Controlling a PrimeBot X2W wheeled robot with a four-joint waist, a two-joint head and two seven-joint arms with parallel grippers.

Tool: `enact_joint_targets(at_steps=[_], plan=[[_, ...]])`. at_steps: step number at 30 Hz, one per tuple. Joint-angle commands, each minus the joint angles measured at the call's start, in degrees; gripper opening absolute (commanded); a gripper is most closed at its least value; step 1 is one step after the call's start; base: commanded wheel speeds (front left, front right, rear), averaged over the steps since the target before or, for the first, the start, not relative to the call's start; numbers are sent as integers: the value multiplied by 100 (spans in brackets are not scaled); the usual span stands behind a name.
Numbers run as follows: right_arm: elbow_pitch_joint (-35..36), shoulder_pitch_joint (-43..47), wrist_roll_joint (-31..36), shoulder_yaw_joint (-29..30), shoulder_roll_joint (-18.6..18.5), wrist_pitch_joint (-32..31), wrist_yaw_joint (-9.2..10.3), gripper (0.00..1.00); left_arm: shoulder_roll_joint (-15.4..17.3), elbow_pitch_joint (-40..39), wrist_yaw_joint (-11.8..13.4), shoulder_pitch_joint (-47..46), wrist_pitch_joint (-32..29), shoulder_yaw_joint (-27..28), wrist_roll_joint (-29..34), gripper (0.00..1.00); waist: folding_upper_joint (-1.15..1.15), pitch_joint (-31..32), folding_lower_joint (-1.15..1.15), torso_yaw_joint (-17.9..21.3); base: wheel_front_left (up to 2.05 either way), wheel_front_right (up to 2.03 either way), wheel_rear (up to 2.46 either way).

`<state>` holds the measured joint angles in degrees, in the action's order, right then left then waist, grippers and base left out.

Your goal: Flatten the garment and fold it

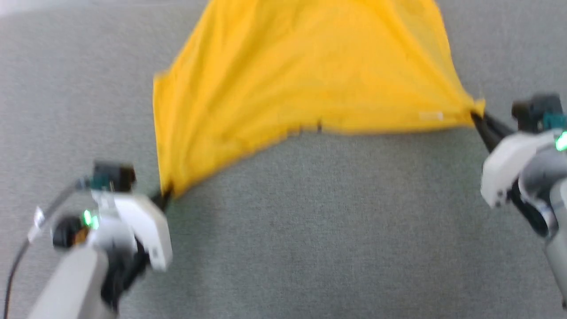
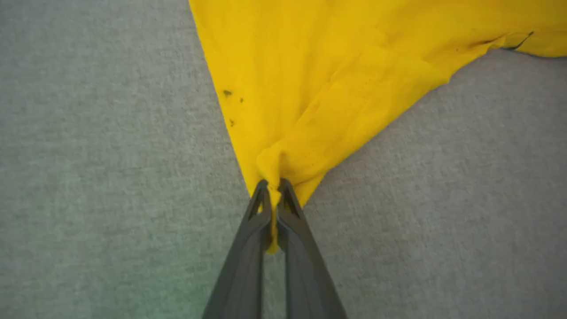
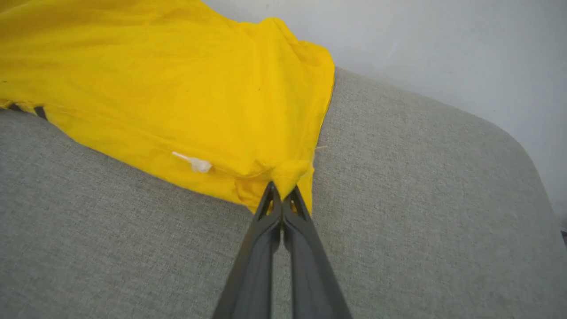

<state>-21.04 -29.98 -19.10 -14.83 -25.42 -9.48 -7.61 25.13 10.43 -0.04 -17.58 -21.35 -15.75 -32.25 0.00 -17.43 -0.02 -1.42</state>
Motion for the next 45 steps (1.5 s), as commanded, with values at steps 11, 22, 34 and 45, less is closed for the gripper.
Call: enact_joint_targets(at_steps=[11,22,34,45], plan=[[165,1605,145,762,58,-384,12,0,230,-1452,549,2109,-1031,16,-648,0,0,779,2,-254,0,0,0],[659,3033,228,1541,645,-331,12,0,-88,-1388,749,2900,-403,-76,-569,0,0,942,2,-182,0,0,0],[906,3025,847,1470,950,1633,12,0,-762,-751,1025,1864,3060,-155,1072,0,0,806,2,-53,0,0,0],[739,1982,885,1124,637,1664,12,0,-691,-90,851,180,3445,-176,1545,0,0,485,2,172,0,0,0]])
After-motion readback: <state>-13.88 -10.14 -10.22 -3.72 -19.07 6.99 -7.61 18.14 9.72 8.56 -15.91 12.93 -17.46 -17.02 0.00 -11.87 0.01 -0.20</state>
